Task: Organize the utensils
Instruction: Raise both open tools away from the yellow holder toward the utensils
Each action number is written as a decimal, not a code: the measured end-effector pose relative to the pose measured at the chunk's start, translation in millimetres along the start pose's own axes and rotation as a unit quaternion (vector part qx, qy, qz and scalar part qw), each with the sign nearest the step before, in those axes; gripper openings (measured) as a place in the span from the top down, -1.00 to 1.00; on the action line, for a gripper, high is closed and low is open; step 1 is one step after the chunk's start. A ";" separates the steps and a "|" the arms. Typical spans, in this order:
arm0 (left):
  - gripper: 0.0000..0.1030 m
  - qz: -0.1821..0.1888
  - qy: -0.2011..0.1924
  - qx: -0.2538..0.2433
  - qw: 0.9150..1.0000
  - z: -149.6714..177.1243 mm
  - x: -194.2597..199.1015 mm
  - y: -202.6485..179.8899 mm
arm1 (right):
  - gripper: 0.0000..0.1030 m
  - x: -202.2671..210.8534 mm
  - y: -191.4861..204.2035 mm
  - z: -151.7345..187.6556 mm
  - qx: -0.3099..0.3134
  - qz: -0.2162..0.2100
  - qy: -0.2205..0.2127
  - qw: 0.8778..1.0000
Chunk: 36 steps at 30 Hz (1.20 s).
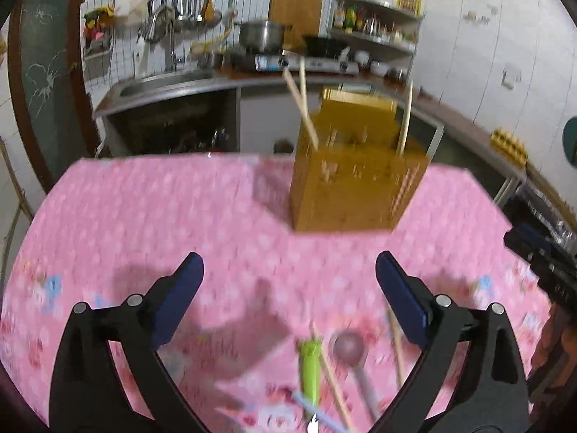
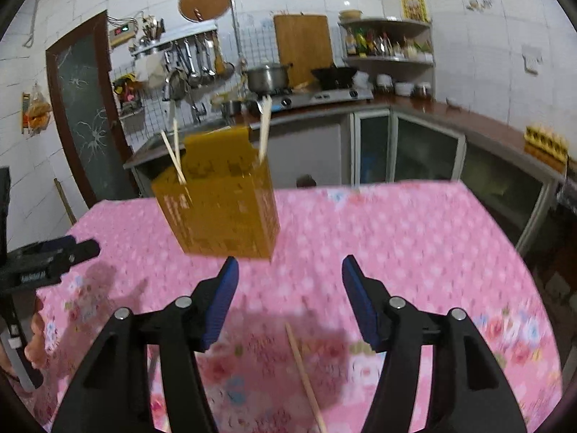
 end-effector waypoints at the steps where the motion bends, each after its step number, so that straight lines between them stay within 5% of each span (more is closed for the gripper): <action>1: -0.81 -0.004 0.010 0.002 1.000 9.7 -2.1 3.2 | -0.15 -3.0 -2.1 9.7 -0.005 0.000 0.006 1.000; 15: -0.81 -0.010 0.083 -0.013 0.996 74.7 -42.7 12.1 | -0.15 -47.6 -4.7 69.6 -0.011 0.016 0.070 0.997; 27: -0.80 -0.028 0.084 -0.023 0.996 90.1 -50.8 16.3 | -0.15 -71.5 -0.7 85.3 0.005 0.021 0.126 0.992; 36: -0.56 -0.020 0.087 -0.042 0.995 96.3 -55.4 8.2 | -0.14 -76.9 0.8 87.1 0.016 0.031 0.141 0.989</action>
Point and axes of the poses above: each gripper's, at about its wrist camera, not at the fingertips, and x roughly against the way its jaws point, y to its left, z to its underside, the point moved 6 cm from there along -x, roughly the way its jaws point, and after that the axes turned 8 degrees about x, right-handed, at the moved point
